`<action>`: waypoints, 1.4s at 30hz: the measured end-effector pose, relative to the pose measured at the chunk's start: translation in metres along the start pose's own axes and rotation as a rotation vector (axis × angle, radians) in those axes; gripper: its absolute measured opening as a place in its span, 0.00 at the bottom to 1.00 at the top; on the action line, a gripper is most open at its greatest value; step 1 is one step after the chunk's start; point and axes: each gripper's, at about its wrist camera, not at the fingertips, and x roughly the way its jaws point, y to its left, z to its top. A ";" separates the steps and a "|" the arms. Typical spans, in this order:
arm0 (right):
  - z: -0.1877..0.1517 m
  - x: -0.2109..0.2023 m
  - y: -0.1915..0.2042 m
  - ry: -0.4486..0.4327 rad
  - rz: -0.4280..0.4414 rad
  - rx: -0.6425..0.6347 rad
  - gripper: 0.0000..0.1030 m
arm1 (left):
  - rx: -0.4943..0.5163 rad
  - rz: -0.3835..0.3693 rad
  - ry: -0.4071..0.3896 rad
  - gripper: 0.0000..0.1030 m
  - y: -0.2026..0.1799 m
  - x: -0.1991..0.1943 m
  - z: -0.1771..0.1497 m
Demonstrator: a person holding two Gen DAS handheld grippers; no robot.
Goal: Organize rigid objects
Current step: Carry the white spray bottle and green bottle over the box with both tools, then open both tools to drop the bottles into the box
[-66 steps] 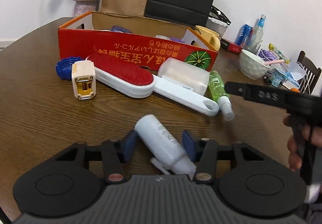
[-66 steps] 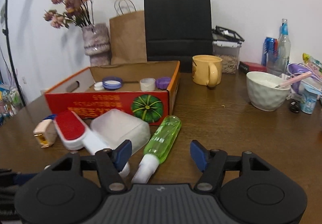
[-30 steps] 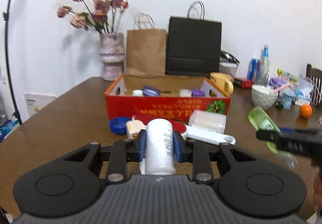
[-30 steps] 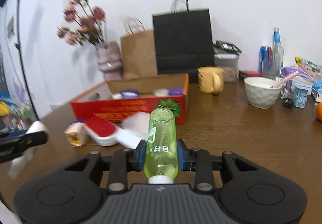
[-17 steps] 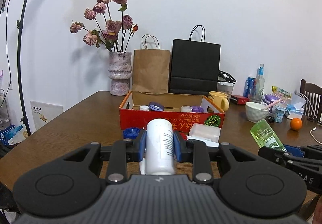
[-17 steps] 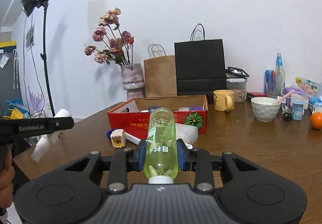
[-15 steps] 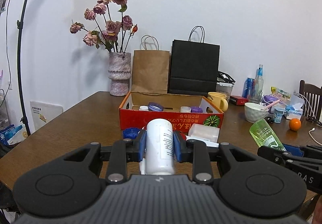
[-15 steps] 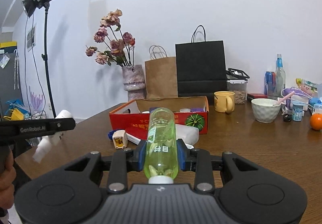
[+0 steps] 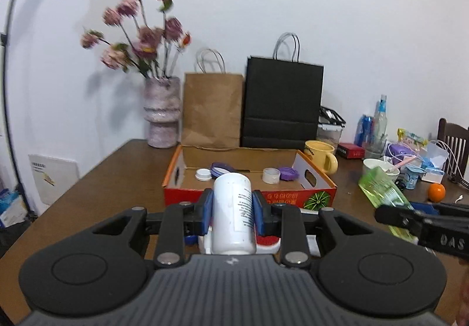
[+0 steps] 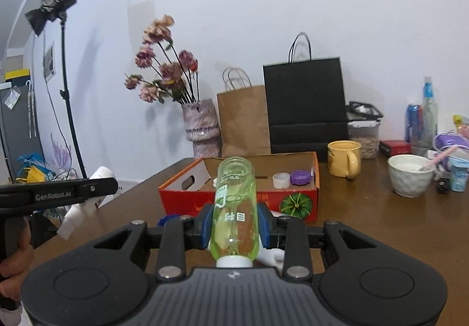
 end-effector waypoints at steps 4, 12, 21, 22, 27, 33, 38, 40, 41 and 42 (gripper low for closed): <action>0.040 0.049 -0.013 0.056 0.011 -0.014 0.30 | -0.001 -0.013 0.068 0.28 0.011 0.050 0.033; 0.113 0.160 -0.064 0.224 0.010 0.114 0.30 | -0.059 -0.037 0.239 0.28 0.043 0.154 0.104; 0.131 0.279 -0.111 0.471 -0.115 0.180 0.30 | -0.090 0.012 0.436 0.28 0.068 0.277 0.128; 0.127 0.288 -0.112 0.493 -0.136 0.172 0.30 | -0.082 0.019 0.454 0.28 0.068 0.287 0.127; 0.107 0.329 -0.113 0.575 -0.230 0.089 0.30 | -0.055 0.070 0.527 0.28 0.067 0.328 0.111; 0.098 0.349 -0.104 0.626 -0.260 0.004 0.29 | -0.021 0.104 0.622 0.28 0.064 0.365 0.083; 0.099 0.348 -0.095 0.640 -0.255 -0.056 0.29 | -0.007 0.126 0.654 0.28 0.066 0.379 0.066; 0.099 0.348 -0.096 0.640 -0.259 -0.056 0.30 | 0.000 0.129 0.652 0.28 0.065 0.380 0.065; 0.098 0.348 -0.096 0.641 -0.265 -0.066 0.30 | -0.005 0.132 0.655 0.28 0.064 0.382 0.065; 0.098 0.348 -0.097 0.642 -0.268 -0.067 0.30 | -0.019 0.140 0.657 0.31 0.065 0.383 0.066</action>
